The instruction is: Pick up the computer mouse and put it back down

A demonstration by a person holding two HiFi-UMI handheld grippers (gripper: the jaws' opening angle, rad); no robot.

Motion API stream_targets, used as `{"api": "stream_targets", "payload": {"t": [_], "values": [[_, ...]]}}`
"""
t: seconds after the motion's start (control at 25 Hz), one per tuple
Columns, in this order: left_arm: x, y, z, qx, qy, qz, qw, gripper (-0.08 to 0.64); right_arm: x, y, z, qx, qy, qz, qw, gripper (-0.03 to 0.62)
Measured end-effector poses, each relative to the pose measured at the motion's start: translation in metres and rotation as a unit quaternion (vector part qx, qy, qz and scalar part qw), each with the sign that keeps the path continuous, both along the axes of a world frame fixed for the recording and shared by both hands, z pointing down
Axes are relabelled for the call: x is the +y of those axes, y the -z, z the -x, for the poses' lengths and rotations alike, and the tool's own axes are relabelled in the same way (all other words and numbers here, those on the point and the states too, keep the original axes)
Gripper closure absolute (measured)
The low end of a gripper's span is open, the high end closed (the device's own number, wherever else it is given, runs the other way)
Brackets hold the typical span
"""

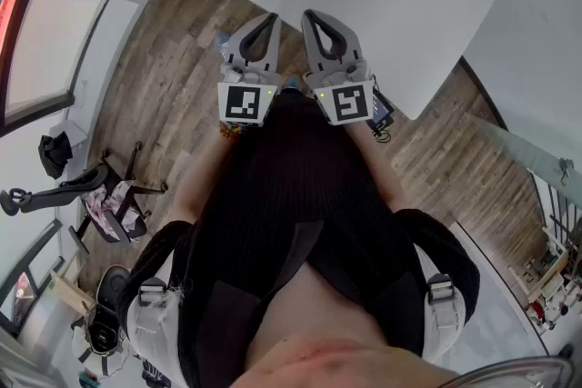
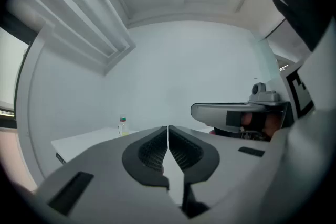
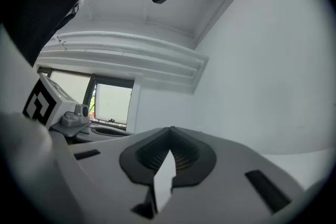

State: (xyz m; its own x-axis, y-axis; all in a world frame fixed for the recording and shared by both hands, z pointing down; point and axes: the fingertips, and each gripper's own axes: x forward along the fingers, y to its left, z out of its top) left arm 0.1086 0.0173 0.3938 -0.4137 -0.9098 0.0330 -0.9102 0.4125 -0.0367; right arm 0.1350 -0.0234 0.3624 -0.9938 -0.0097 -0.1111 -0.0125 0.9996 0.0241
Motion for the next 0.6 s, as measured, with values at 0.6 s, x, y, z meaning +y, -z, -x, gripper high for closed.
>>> {"api": "stream_targets", "payload": {"t": [0.6], "values": [[0.002, 0.001, 0.002, 0.013, -0.002, -0.001, 0.9999, 0.545, 0.008, -0.002, -0.01, 0.004, 0.009, 0.011, 1.0, 0.563]]}}
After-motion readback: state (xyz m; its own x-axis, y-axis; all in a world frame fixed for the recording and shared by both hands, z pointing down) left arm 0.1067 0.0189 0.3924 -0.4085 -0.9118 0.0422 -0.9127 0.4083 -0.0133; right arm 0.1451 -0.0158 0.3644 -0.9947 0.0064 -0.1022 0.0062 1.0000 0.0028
